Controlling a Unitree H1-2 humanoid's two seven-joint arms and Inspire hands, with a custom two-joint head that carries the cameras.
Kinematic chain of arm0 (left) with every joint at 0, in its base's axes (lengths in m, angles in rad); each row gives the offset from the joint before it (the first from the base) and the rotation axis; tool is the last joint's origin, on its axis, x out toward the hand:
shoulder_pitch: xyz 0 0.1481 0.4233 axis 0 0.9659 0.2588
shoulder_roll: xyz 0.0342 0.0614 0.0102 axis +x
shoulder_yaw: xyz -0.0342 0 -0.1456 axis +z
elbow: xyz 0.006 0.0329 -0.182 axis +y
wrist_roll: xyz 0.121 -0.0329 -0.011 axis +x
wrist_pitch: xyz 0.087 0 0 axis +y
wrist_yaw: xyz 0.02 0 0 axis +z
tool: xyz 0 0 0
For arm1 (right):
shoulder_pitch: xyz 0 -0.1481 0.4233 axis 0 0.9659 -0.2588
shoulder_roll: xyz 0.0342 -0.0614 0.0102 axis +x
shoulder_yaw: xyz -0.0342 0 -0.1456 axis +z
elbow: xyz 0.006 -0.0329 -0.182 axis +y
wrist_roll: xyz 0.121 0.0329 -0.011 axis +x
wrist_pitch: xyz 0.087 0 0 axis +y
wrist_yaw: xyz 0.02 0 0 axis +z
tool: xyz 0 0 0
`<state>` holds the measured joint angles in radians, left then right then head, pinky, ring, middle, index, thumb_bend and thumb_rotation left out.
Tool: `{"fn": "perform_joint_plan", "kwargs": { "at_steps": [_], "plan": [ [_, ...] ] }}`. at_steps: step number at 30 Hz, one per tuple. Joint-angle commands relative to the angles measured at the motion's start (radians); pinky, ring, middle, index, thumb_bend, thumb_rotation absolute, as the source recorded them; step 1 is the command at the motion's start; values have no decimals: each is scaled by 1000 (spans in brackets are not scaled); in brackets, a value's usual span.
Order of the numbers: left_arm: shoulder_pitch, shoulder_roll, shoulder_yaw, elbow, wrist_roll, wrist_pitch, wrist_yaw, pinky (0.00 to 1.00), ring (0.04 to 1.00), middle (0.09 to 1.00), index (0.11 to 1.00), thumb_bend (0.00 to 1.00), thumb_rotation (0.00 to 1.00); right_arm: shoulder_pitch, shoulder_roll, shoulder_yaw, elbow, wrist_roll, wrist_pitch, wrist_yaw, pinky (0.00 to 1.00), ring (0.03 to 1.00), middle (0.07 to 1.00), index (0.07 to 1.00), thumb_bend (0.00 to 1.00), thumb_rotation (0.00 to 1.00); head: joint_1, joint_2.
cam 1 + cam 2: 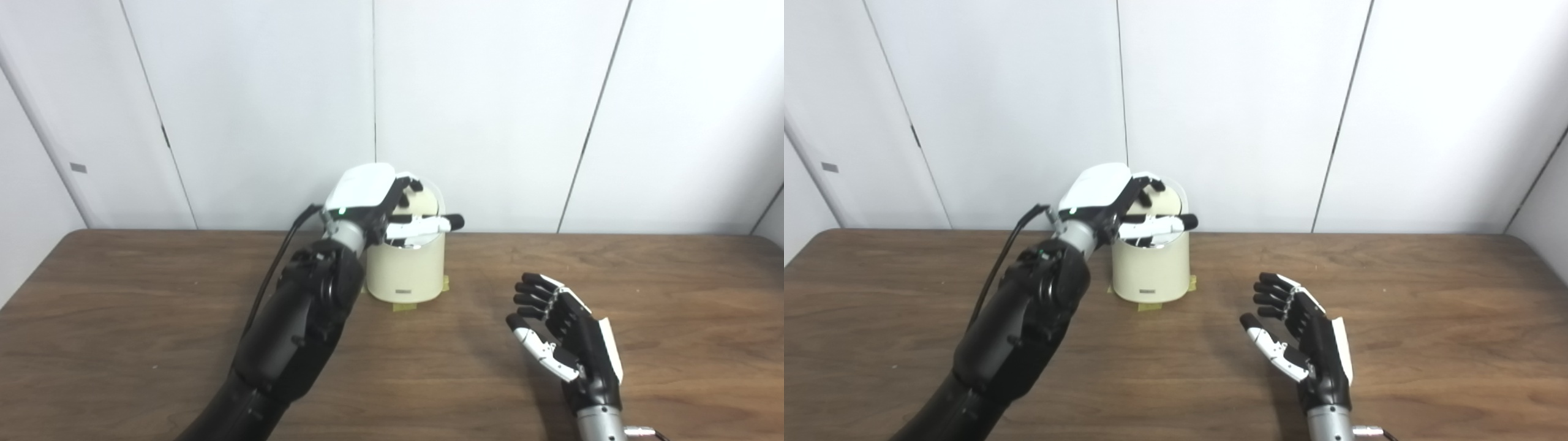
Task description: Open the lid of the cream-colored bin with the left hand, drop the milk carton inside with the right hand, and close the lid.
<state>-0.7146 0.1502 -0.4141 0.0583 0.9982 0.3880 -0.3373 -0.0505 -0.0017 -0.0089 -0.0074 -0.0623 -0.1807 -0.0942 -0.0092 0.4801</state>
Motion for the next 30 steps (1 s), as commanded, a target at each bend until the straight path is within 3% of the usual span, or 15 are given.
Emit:
{"fn": "perform_joint_plan", "kwargs": {
  "at_steps": [1, 7, 12, 13, 16, 17, 22, 30],
  "plan": [
    [-30, 13, -17, -30, 29, -37, 35, 891, 564, 423, 741, 897, 976, 36, 26, 10, -3, -1, -22, -2, 618, 675, 692, 693, 265, 168, -1, 1],
    [-17, 41, -77, -49, 109, -58, 35, 924, 626, 586, 722, 900, 954, 46, 29, 13, -28, 4, 6, 3, 633, 687, 697, 697, 278, 217, -2, 11],
    [-4, 47, -87, -62, 140, -66, 8, 940, 681, 694, 728, 879, 946, 52, 31, 16, -44, 5, 16, 10, 632, 692, 700, 701, 271, 185, -7, 18],
    [2, 43, -78, -62, 124, -59, -2, 941, 685, 700, 729, 877, 945, 53, 31, 18, -46, -1, 16, 10, 632, 692, 701, 702, 270, 180, -9, 19],
    [17, 35, -55, -53, 88, -49, -17, 912, 612, 572, 739, 881, 944, 56, 32, 18, -54, -11, 24, 9, 631, 690, 700, 699, 266, 177, -12, 22],
    [20, 36, -53, -49, 87, -50, -20, 907, 604, 568, 740, 878, 946, 56, 34, 17, -55, -5, 26, 11, 631, 690, 700, 699, 267, 175, -12, 22],
    [39, 37, -33, -16, 73, -60, 3, 894, 680, 675, 740, 884, 963, 54, 36, 16, -62, -12, 57, 10, 640, 695, 702, 700, 273, 181, -22, 23],
    [48, 42, -24, 28, 42, -59, 5, 897, 663, 674, 757, 842, 954, 55, 37, 25, -95, -47, 125, 11, 636, 692, 698, 690, 279, 186, -28, 26]
  ]
}}
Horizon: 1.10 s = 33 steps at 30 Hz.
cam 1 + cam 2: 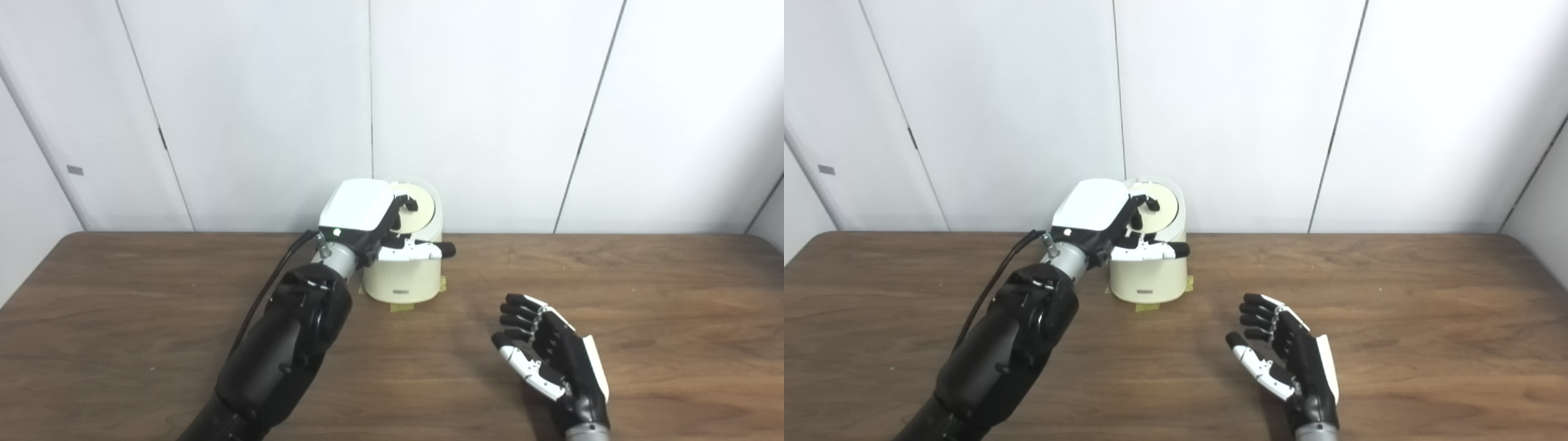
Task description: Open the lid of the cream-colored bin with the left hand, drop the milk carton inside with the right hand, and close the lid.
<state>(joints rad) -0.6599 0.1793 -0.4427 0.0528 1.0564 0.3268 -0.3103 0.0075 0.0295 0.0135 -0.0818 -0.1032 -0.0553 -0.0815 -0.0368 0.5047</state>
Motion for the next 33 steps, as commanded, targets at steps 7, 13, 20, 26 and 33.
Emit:
{"fn": "perform_joint_plan", "kwargs": {
  "at_steps": [7, 13, 20, 26, 33],
  "plan": [
    [9, 19, -4, 34, -26, -27, -16, 880, 685, 664, 750, 823, 951, 2, -2, 14, -47, -24, 49, 10, 627, 689, 697, 687, 285, 214, -5, 6],
    [-1, 24, -27, 37, 2, -32, -38, 867, 746, 735, 751, 824, 960, 5, -6, 29, -62, -34, 89, 21, 626, 692, 704, 689, 289, 234, -13, 11],
    [-17, 28, -74, 50, 32, -41, -66, 877, 797, 772, 770, 838, 926, 4, -17, 42, -87, -42, 162, 42, 663, 723, 734, 724, 289, 274, -18, 13],
    [-12, 27, -94, 79, 30, -84, -32, 888, 784, 772, 758, 841, 928, 1, -22, 50, -97, -46, 187, 51, 666, 725, 739, 729, 287, 252, -17, 12],
    [-9, 28, -88, 81, 21, -87, -32, 878, 767, 751, 749, 846, 929, -4, -29, 53, -93, -49, 191, 53, 656, 718, 735, 729, 280, 221, -14, 8]
  ]
}}
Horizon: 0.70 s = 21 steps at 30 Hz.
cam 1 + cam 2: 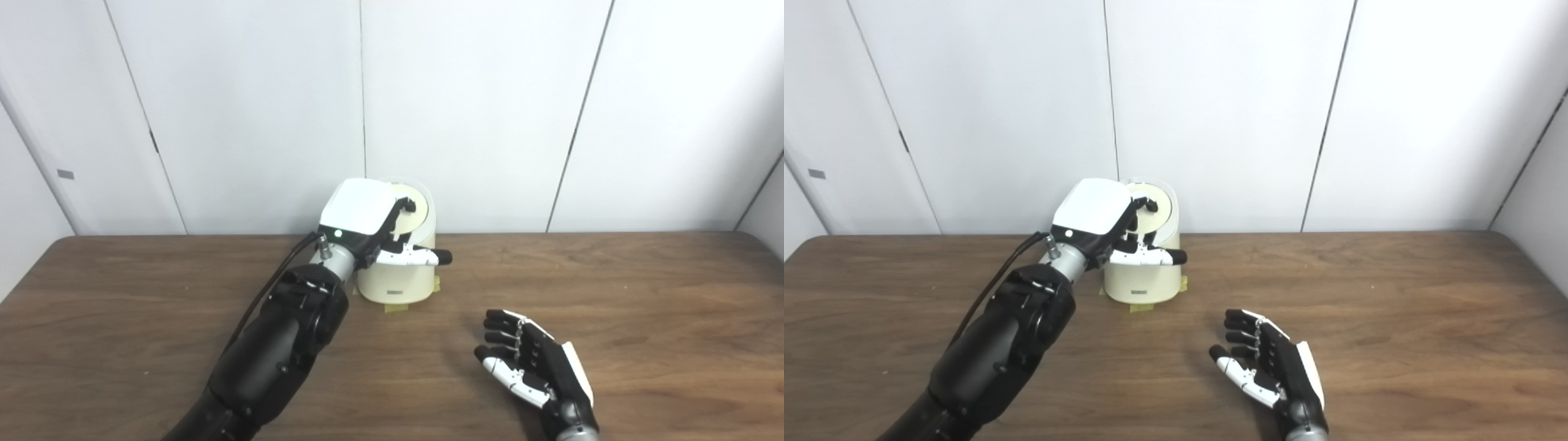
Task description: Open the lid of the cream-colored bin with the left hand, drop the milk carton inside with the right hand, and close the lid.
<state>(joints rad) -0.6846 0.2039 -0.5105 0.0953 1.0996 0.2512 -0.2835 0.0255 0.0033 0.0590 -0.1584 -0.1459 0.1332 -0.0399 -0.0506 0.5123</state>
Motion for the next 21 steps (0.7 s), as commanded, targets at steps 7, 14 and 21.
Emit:
{"fn": "perform_joint_plan", "kwargs": {
  "at_steps": [7, 14, 21],
  "plan": [
    [18, 3, -3, 14, -27, -1, -53, 884, 794, 770, 767, 839, 916, -21, -3, 12, -22, -8, 16, 8, 661, 721, 736, 729, 277, 217, 2, 0],
    [6, -9, 26, 1, -45, 2, -27, 891, 835, 825, 819, 804, 914, -25, 2, 15, -12, -7, 12, 4, 661, 723, 737, 729, 277, 219, -1, -3],
    [-19, -17, 51, 28, -60, -39, 71, 857, 833, 831, 817, 799, 895, -33, 6, 18, 9, -10, -1, -1, 662, 724, 737, 726, 286, 247, -1, -12]
  ]
}}
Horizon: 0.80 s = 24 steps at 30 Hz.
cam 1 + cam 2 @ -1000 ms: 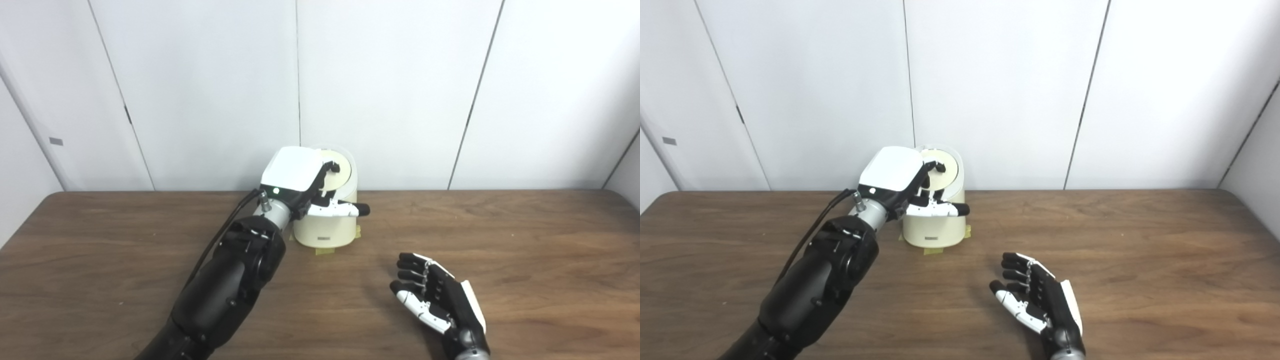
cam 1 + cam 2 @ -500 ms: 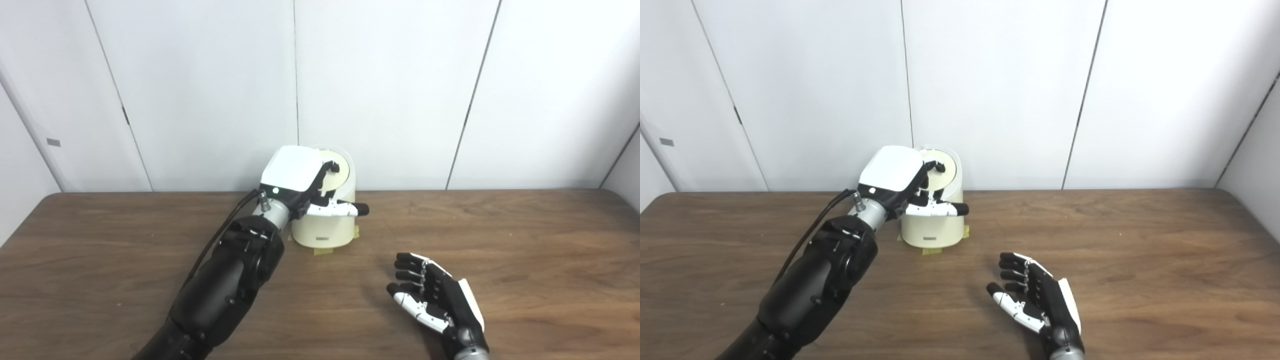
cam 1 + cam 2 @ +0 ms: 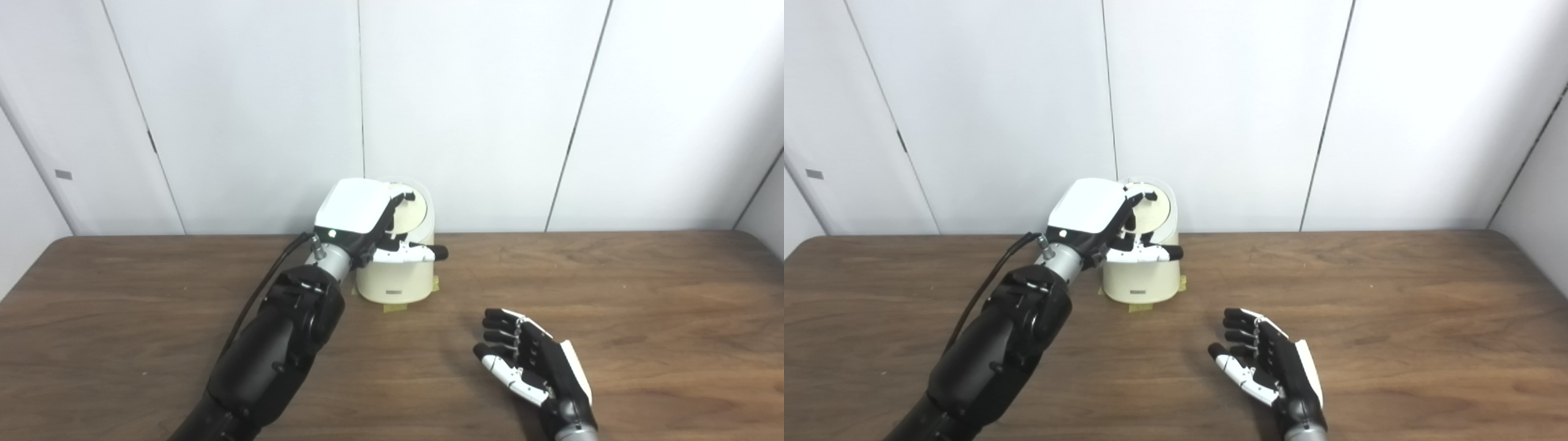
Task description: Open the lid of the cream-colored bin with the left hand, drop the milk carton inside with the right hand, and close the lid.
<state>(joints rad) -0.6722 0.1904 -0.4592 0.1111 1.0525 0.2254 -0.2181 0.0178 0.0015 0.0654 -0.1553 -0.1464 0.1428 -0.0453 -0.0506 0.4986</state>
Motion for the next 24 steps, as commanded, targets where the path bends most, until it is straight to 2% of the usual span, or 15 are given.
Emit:
{"fn": "perform_joint_plan", "kwargs": {
  "at_steps": [1, 10, 24],
  "plan": [
    [-37, -3, -1, 14, -9, -14, 7, 869, 842, 839, 824, 798, 909, -27, 6, 14, 9, -15, -15, 2, 659, 723, 736, 725, 285, 251, 0, 1],
    [-69, 3, 1, 8, 2, -9, -25, 898, 865, 858, 841, 802, 921, -35, 8, 18, 26, -28, -20, -9, 657, 719, 736, 725, 291, 278, 0, -7],
    [-75, 11, 3, -14, 13, -13, -25, 894, 853, 842, 827, 808, 895, -39, 5, 21, 42, -38, -44, -9, 653, 710, 732, 720, 282, 232, 5, -11]
  ]
}}
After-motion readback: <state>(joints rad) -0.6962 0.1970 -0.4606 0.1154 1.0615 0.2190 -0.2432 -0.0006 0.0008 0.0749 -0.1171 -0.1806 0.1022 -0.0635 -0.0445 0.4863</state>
